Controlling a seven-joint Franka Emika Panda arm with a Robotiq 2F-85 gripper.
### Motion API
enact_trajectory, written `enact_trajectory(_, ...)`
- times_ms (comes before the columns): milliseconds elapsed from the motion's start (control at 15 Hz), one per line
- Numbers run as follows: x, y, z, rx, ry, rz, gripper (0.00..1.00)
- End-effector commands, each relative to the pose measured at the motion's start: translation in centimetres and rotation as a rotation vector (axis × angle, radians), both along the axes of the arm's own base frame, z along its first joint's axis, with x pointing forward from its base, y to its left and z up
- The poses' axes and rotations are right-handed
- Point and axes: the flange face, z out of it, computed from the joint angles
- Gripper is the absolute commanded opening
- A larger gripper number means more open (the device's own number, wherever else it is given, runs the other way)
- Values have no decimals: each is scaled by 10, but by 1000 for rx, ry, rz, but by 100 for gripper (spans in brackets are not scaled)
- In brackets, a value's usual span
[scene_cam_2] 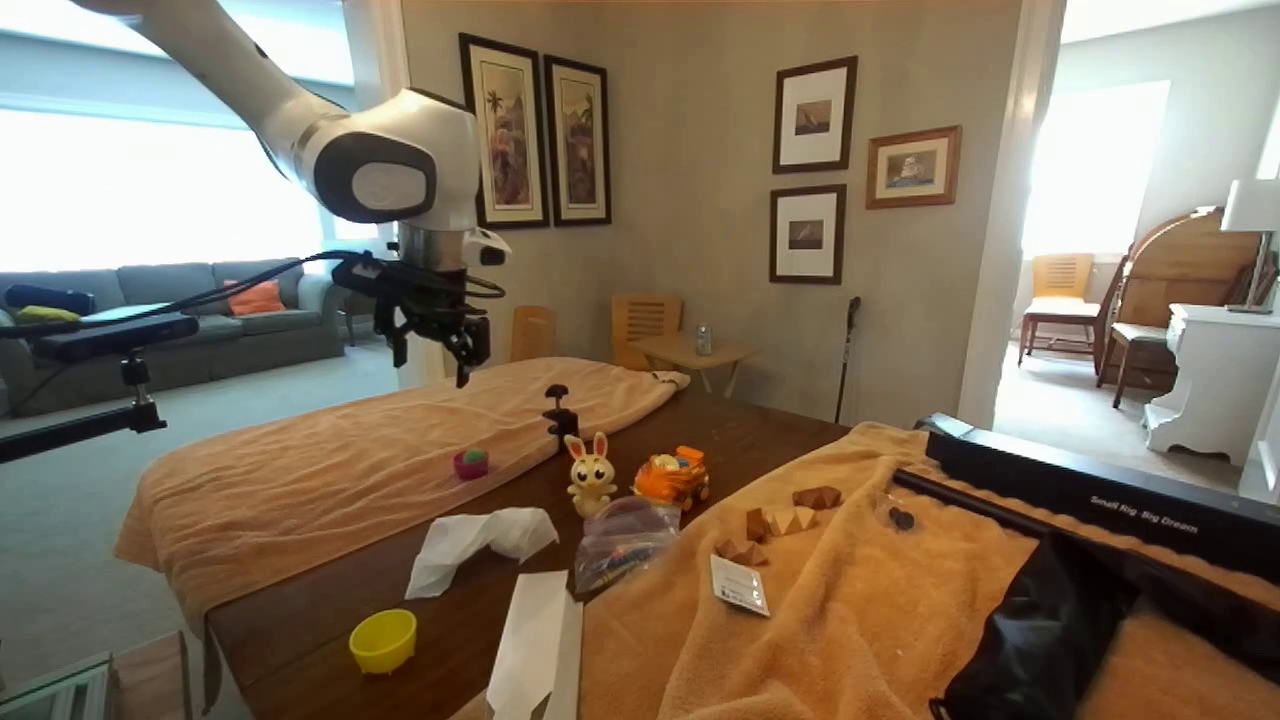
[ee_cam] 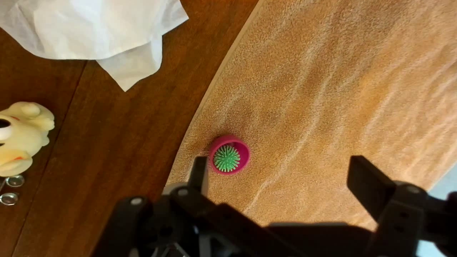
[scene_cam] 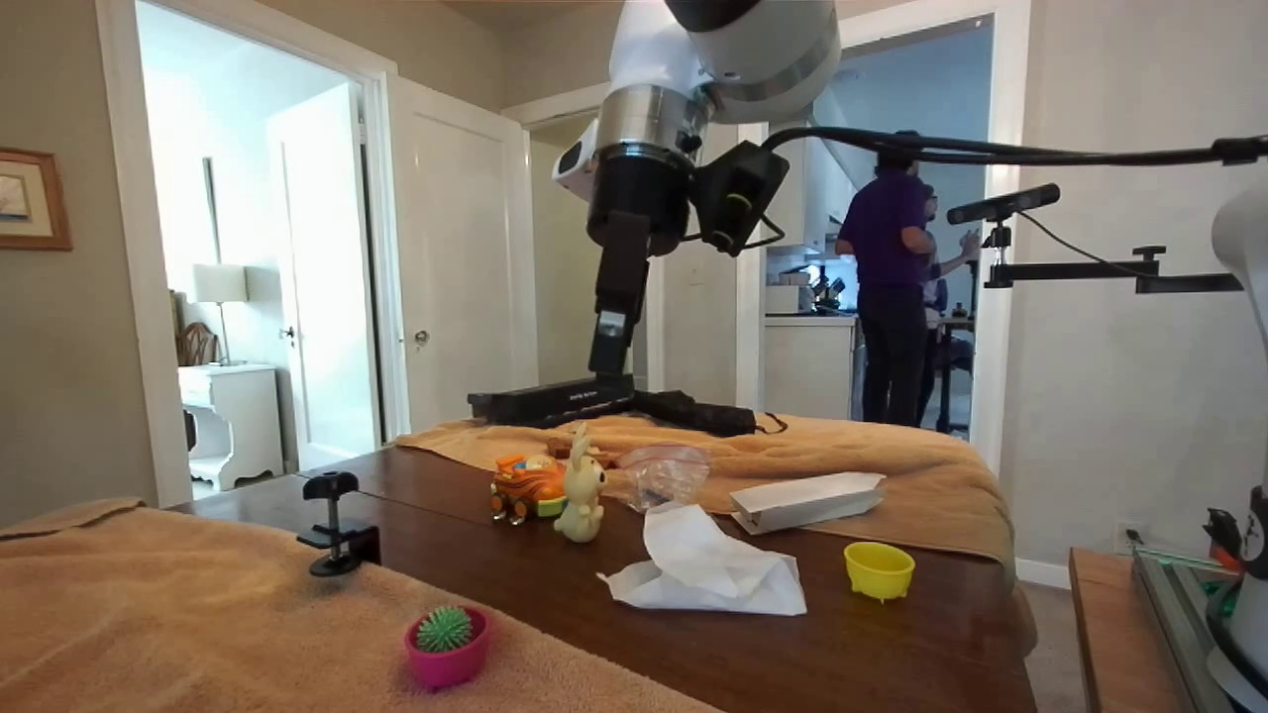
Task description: Move the green object from the pink bowl to the yellow bowl
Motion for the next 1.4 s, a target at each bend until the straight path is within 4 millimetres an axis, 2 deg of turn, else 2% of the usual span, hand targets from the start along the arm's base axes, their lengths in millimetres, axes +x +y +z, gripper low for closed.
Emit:
enact_trajectory(0,21,13,-14,30,-39,60,100)
enact_trajectory(400,61,46,-50,16,-33,181,100)
enact_trajectory(800,90,75,-81,-12,-5,248,100)
enact_trajectory(1000,98,83,-91,-56,-3,296,100)
enact_trajectory(1333,102,92,-108,-127,-29,351,100)
